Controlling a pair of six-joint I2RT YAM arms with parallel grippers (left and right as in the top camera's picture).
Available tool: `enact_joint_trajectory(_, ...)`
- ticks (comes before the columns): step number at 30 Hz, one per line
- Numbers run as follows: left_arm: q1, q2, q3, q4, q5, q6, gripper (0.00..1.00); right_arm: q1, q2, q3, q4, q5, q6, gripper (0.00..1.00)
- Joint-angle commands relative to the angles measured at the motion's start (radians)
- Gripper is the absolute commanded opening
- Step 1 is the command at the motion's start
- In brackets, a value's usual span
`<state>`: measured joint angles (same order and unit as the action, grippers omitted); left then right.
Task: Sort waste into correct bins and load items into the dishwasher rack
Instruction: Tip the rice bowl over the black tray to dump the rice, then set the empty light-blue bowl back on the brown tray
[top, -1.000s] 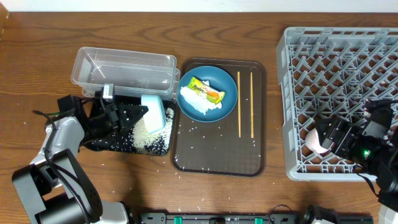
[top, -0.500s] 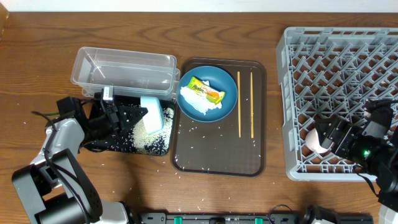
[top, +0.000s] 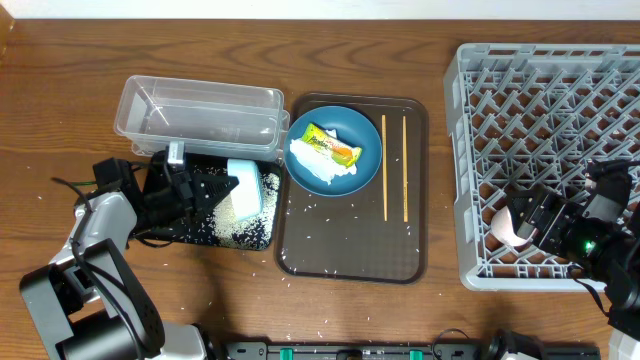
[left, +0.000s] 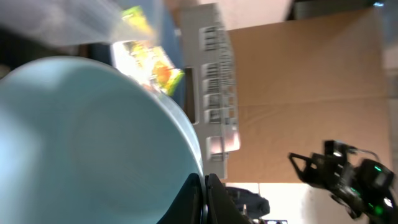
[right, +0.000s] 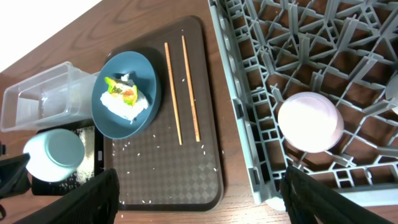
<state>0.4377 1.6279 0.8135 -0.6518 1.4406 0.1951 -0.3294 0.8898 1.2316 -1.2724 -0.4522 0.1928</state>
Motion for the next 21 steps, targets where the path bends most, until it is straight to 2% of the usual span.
enact_joint_trajectory(1,-0.002,-0.008,0.004,-0.051,0.115,0.079,0.06,0.01,-0.002,0.008,-0.003,-0.001,-0.014,0.82)
enact_joint_trajectory(8,-0.049,-0.031,0.016,-0.156,0.056,0.104,0.06,0.01,-0.002,0.008,-0.002,-0.001,-0.014,0.82)
enact_joint_trajectory(13,-0.164,-0.151,0.022,-0.163,0.032,0.095,0.06,0.01,-0.002,0.008,0.005,0.0,-0.014,0.82)
enact_joint_trajectory(15,-0.213,-0.215,0.039,-0.163,-0.047,0.042,0.06,0.01,-0.002,0.008,0.005,0.0,-0.015,0.82)
enact_joint_trajectory(21,-0.457,-0.438,0.088,-0.143,-0.496,-0.194,0.06,0.01,-0.002,0.008,0.005,0.0,-0.015,0.83)
